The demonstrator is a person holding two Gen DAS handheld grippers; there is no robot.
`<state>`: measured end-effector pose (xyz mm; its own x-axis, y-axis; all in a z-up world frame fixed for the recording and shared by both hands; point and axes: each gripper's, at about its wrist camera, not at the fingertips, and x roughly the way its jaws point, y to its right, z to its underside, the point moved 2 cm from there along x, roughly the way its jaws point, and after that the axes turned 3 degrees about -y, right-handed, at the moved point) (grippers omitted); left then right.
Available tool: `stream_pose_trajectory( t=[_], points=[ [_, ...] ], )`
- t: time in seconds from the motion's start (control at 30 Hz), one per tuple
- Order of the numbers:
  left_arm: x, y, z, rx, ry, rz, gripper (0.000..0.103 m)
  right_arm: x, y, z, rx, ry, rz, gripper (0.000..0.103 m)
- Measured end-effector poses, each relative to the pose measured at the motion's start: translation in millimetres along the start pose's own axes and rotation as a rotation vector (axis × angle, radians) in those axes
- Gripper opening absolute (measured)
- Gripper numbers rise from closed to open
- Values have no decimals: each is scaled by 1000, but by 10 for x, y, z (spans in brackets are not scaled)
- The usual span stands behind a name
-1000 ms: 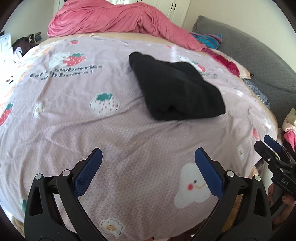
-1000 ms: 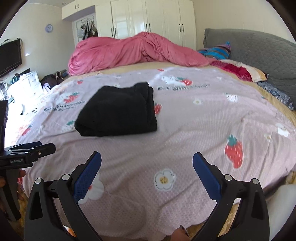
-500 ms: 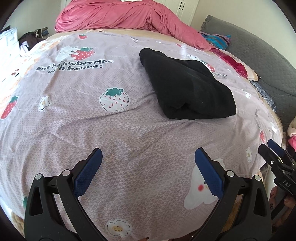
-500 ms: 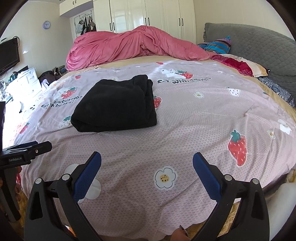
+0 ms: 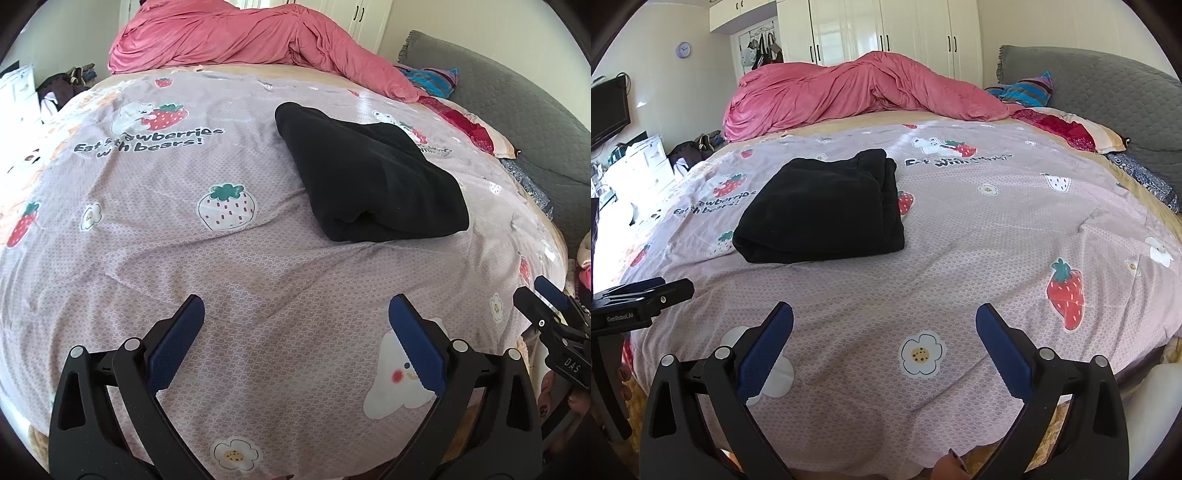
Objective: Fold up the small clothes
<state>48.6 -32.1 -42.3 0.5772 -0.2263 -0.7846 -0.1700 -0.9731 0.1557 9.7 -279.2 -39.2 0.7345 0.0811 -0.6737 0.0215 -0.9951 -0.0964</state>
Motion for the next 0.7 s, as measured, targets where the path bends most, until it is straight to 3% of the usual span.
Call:
stream_pose_trajectory(
  t=[0.7],
  points=[
    [-34, 10, -3, 4, 2, -38, 94, -39, 27, 3, 7, 0, 4, 99]
  ],
)
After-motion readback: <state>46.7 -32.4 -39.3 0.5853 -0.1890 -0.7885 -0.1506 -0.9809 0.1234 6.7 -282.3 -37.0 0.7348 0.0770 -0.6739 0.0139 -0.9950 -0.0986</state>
